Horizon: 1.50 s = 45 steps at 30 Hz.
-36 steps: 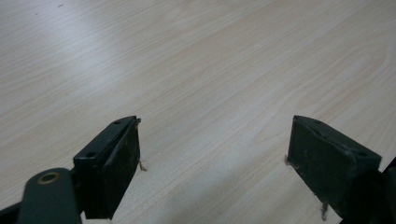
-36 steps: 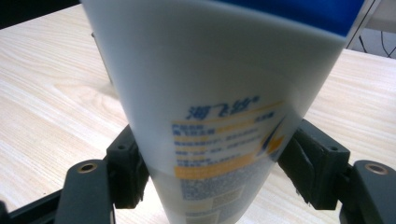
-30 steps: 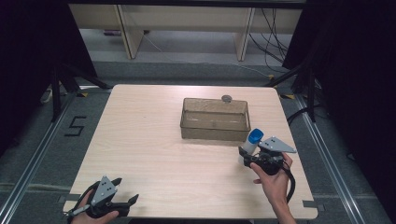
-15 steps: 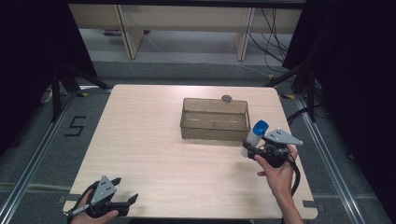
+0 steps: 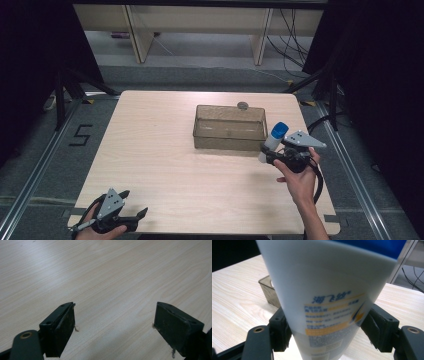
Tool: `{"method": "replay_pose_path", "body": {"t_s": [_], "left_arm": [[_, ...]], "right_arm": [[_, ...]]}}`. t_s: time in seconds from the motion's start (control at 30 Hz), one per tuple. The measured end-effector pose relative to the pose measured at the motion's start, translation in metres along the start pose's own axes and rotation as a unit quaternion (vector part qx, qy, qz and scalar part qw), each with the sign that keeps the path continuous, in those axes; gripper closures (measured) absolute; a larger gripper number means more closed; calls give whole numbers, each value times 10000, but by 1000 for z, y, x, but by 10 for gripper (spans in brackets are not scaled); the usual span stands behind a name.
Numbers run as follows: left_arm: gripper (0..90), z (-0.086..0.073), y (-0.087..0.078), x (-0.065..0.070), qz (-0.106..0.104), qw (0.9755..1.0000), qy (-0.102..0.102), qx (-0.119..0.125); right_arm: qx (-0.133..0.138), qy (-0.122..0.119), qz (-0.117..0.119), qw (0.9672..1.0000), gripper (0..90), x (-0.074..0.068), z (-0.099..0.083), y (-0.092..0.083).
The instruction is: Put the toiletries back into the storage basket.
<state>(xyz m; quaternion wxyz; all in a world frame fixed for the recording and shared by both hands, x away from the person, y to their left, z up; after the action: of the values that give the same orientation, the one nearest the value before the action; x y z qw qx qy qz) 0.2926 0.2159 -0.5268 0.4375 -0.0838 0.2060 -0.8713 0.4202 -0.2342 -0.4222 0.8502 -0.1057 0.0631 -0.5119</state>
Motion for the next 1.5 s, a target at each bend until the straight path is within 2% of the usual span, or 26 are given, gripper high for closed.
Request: {"method": "replay_pose_path", "body": {"t_s": [0.03, 0.07, 0.1, 0.13, 0.27, 0.3, 0.4, 0.57, 0.63, 0.67, 0.7, 0.73, 0.77, 0.87, 0.97, 1.0, 1.03, 1.1, 1.13, 1.17, 1.23, 1.3, 1.33, 1.37, 1.43, 1.5], "left_arm": [[168, 0, 0, 0, 1, 10000, 7, -5], [168, 0, 0, 0, 1, 10000, 7, -5], [168, 0, 0, 0, 5, 10000, -6, 10], [168, 0, 0, 1, 14, 10000, -17, 39], [168, 0, 0, 0, 44, 10000, -32, 54], [168, 0, 0, 0, 42, 10000, -24, 47], [168, 0, 1, 0, 49, 9999, -56, 84], [168, 0, 1, 0, 61, 10000, -45, 64], [169, 0, 1, 0, 61, 10000, -39, 59], [169, 0, 1, 0, 47, 10000, -47, 66], [169, 0, 0, -1, 51, 10000, 26, 7], [168, 0, 1, 0, 60, 9999, -52, 65], [169, 0, 1, 0, 64, 10000, -39, 60], [169, 0, 1, 0, 45, 10000, -48, 68], [170, 0, 1, 0, 59, 10000, -38, 58], [170, 0, 1, 0, 49, 10000, -32, 66], [169, 0, 0, -1, 35, 10000, 13, 0], [170, 0, 1, 0, 46, 9999, -54, 71], [170, 0, 2, 0, 44, 10000, -58, 69], [170, -1, 1, -1, 73, 10000, 9, 32], [170, -1, 1, -1, 72, 10000, 2, 40], [170, 0, 2, 0, 76, 9999, -60, 100], [170, 0, 2, -1, 80, 9999, -28, 70], [170, -1, 1, -1, 52, 10000, -14, 16], [170, -1, 1, -1, 37, 10000, 8, 3], [170, 0, 3, 0, 81, 9999, -80, 118]], "right_arm": [[32, -67, 59, 10000, 319, 1, 1, 1], [-27, -9, 39, 10000, 319, 1, 2, 0], [29, -140, 27, 9999, 319, 4, 3, 0], [-15, 26, 35, 10000, 319, 2, 4, 0], [30, -54, 52, 10000, 319, 4, 9, 0], [11, 17, 29, 10000, 319, 3, 11, -1], [92, -187, 38, 9998, 319, 7, 15, 2], [155, -70, -21, 9999, 319, 8, 20, 7], [103, -44, 25, 9999, 320, 8, 22, 7], [90, -161, 41, 9998, 319, 9, 26, 9], [88, -113, 54, 9999, 319, 8, 28, 10], [4, -88, 33, 10000, 319, 8, 29, 10], [107, -213, -11, 9997, 319, 10, 31, 12], [51, -252, 18, 9997, 320, 12, 35, 16], [-27, -127, -5, 9999, 320, 13, 36, 22], [-24, -218, 1, 9998, 319, 15, 37, 24], [-23, -174, -8, 9998, 320, 16, 38, 26], [-70, -191, -25, 9998, 320, 17, 39, 29], [-68, -71, -63, 9999, 320, 16, 40, 31], [-47, -109, -62, 9999, 320, 18, 41, 34], [-99, -76, -77, 9999, 320, 18, 42, 38], [-58, -164, -85, 9998, 320, 21, 44, 43], [-119, -52, -88, 9999, 320, 20, 44, 45], [-3, -135, -133, 9998, 320, 21, 44, 49], [-143, -70, -127, 9998, 320, 21, 44, 51], [-25, -72, -193, 9998, 320, 23, 44, 56]]}}
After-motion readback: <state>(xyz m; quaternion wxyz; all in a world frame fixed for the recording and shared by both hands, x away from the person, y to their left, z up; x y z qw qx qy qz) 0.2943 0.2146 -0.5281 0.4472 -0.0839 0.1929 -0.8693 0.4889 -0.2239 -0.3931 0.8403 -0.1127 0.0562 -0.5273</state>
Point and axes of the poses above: each handheld gripper's, and its own axes: y roughly forward along the jaws, z roughly out of its top, x roughly to its right, the point moved 5 cm from there along y, roughly forward along the jaws, and after that the axes turned 11 degrees about x, right-handed, at the moved point
